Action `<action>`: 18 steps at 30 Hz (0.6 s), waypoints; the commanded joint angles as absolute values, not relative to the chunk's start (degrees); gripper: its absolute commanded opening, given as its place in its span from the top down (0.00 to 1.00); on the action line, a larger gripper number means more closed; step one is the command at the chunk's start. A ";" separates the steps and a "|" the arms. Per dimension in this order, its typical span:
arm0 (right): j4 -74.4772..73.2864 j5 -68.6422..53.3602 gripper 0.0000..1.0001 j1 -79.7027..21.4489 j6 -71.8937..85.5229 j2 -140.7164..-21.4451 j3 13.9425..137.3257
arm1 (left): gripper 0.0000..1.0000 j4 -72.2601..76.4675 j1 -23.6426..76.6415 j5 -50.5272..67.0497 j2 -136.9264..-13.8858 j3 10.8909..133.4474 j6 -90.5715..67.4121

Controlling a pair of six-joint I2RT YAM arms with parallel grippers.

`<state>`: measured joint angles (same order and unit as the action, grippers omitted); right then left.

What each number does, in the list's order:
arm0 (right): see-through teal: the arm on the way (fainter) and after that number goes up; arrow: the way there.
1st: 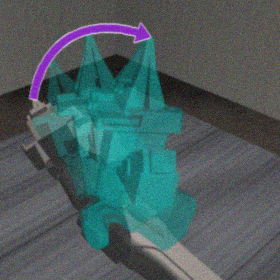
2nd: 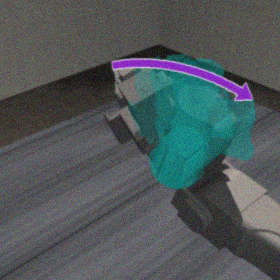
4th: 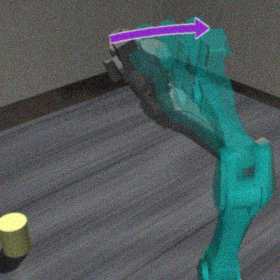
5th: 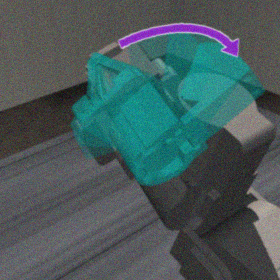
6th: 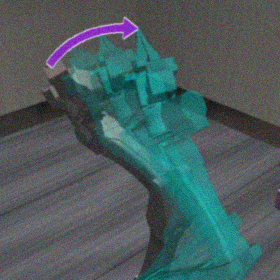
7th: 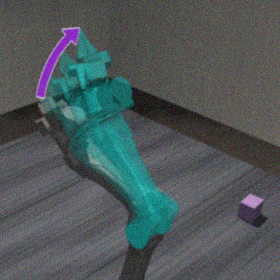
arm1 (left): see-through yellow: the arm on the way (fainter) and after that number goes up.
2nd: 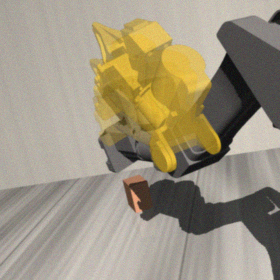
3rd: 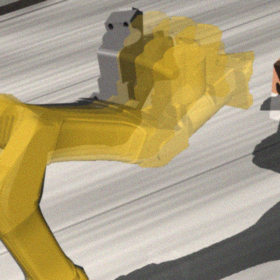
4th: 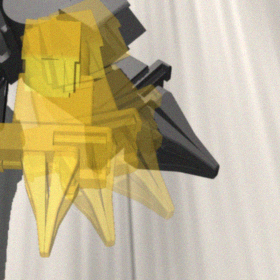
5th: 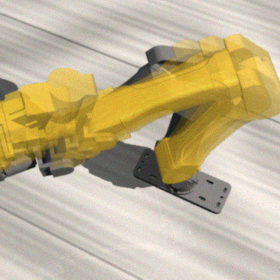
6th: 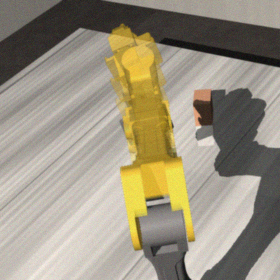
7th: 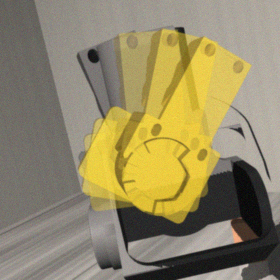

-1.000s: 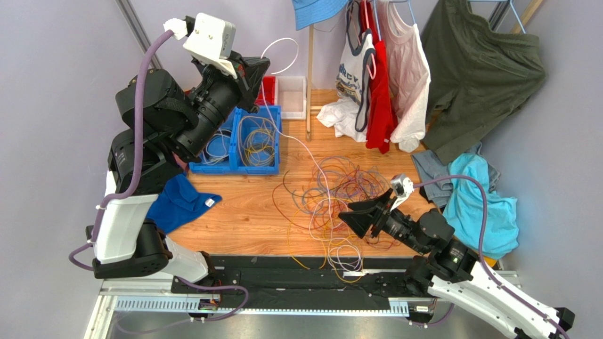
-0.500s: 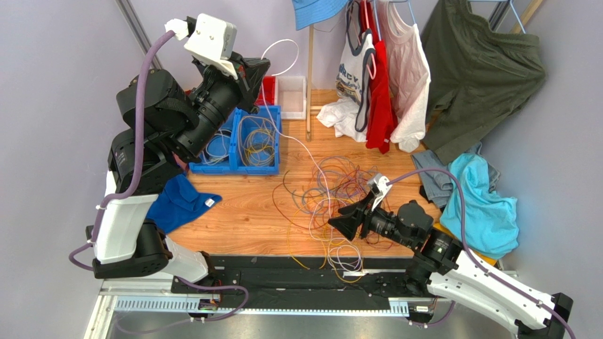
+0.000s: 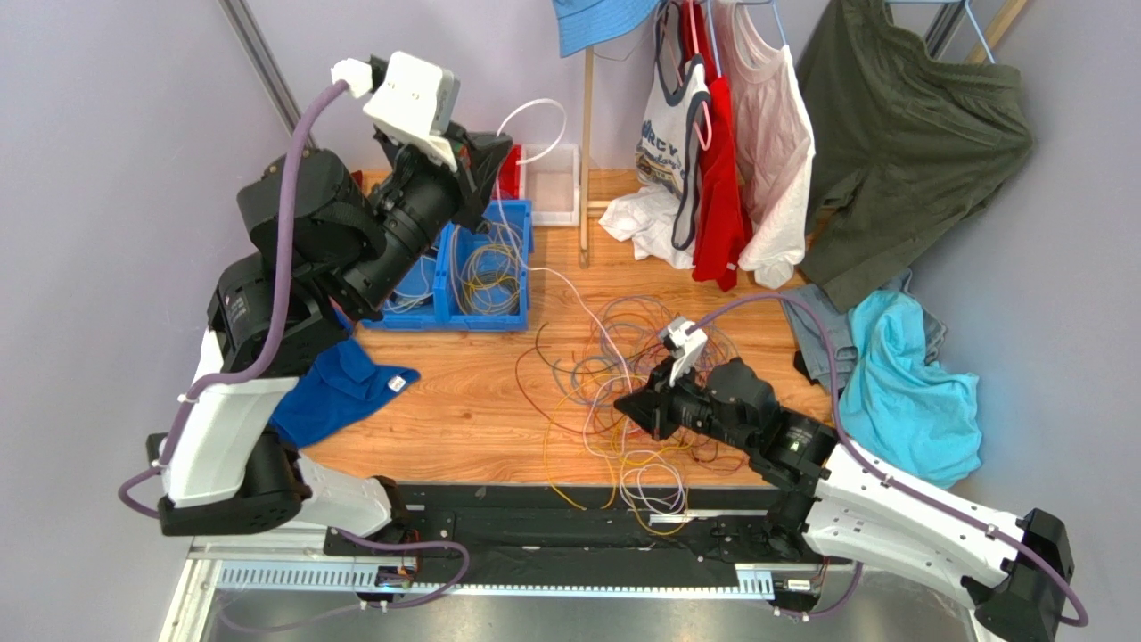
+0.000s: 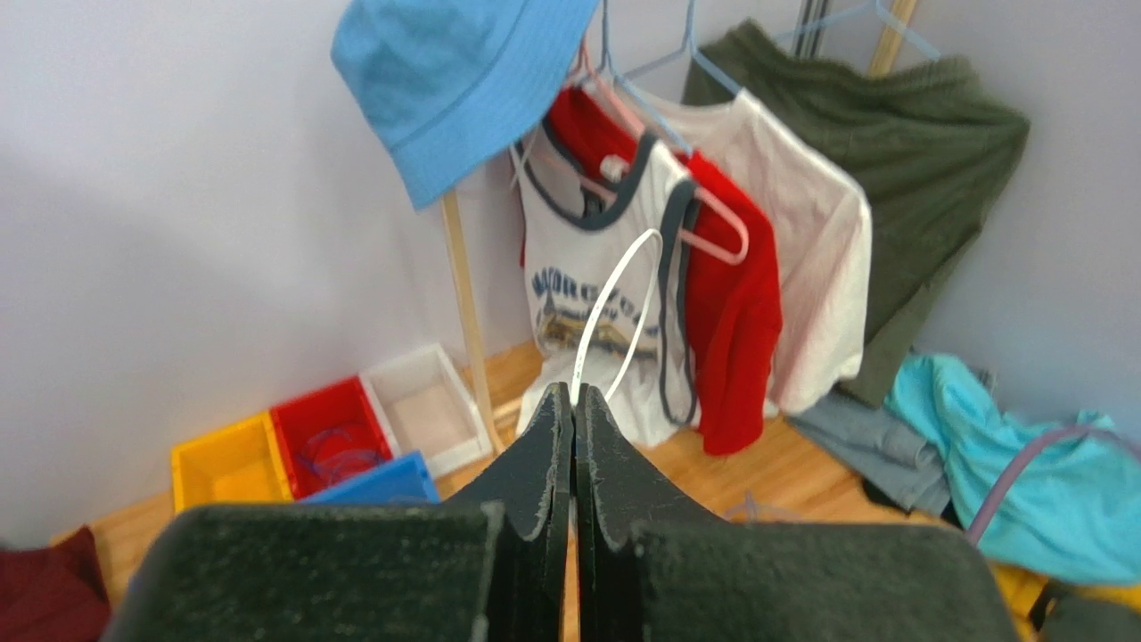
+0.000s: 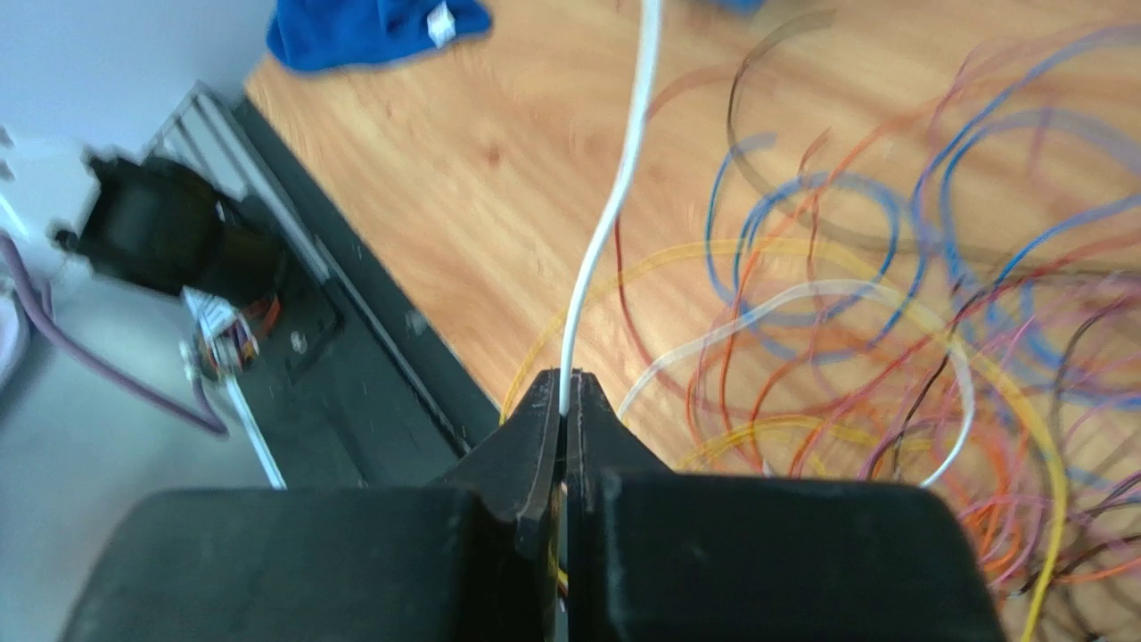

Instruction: Untangle the cables

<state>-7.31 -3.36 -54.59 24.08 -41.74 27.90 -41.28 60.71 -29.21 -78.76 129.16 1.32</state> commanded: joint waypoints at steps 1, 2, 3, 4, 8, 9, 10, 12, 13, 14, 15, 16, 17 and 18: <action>-9.56 6.48 1.00 -54.76 20.66 -44.28 47.13 | 1.00 -37.10 60.47 -31.64 -70.86 113.98 -2.01; -11.41 7.37 1.00 -54.76 18.31 -45.60 51.55 | 1.00 -34.48 60.47 -31.99 -67.10 109.99 -4.02; -15.34 7.99 1.00 -54.84 17.32 -47.09 55.42 | 1.00 -33.32 60.29 -31.99 -65.23 106.12 -5.26; -17.29 8.87 1.00 -54.76 16.36 -50.42 59.20 | 1.00 -32.44 60.03 -31.73 -63.56 98.60 -6.84; -24.59 8.70 1.00 -54.84 12.93 -58.96 78.96 | 0.98 -26.83 59.15 -26.92 -55.39 81.51 -15.88; -25.65 8.27 1.00 -54.76 12.31 -60.80 82.15 | 0.96 -25.76 59.15 -25.85 -54.41 75.73 -17.30; -26.88 8.00 1.00 -54.76 11.96 -62.39 85.14 | 0.94 -23.75 59.15 -24.80 -53.01 72.89 -20.10; -30.31 7.30 1.00 -54.76 10.73 -66.35 93.49 | 0.81 -21.28 59.15 -21.46 -51.69 65.18 -22.40; -31.28 7.12 1.00 -54.76 10.20 -67.49 95.86 | 0.73 -18.57 59.15 -20.40 -50.46 62.78 -24.07; -33.64 7.03 1.00 -54.76 9.85 -69.68 100.67 | 0.54 -17.24 59.15 -18.82 -49.84 60.67 -24.69; -34.97 7.12 1.00 -54.76 8.89 -70.74 102.72 | 0.42 -16.18 59.15 -18.55 -49.22 57.25 -25.31; -36.37 7.12 1.00 -54.76 8.62 -71.80 104.92 | 0.31 -15.21 59.15 -18.54 -47.83 55.91 -26.10; -38.21 7.38 1.00 -54.76 8.44 -72.94 106.42 | 0.02 -15.12 59.15 -19.42 -47.03 54.77 -26.36; -38.58 7.90 1.00 -54.84 8.35 -73.21 108.09 | 0.01 -15.20 59.15 -20.38 -46.24 52.84 -26.54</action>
<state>-30.11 6.98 -54.59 11.62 -71.00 101.49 -22.90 59.20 -21.67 -50.65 56.38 -21.50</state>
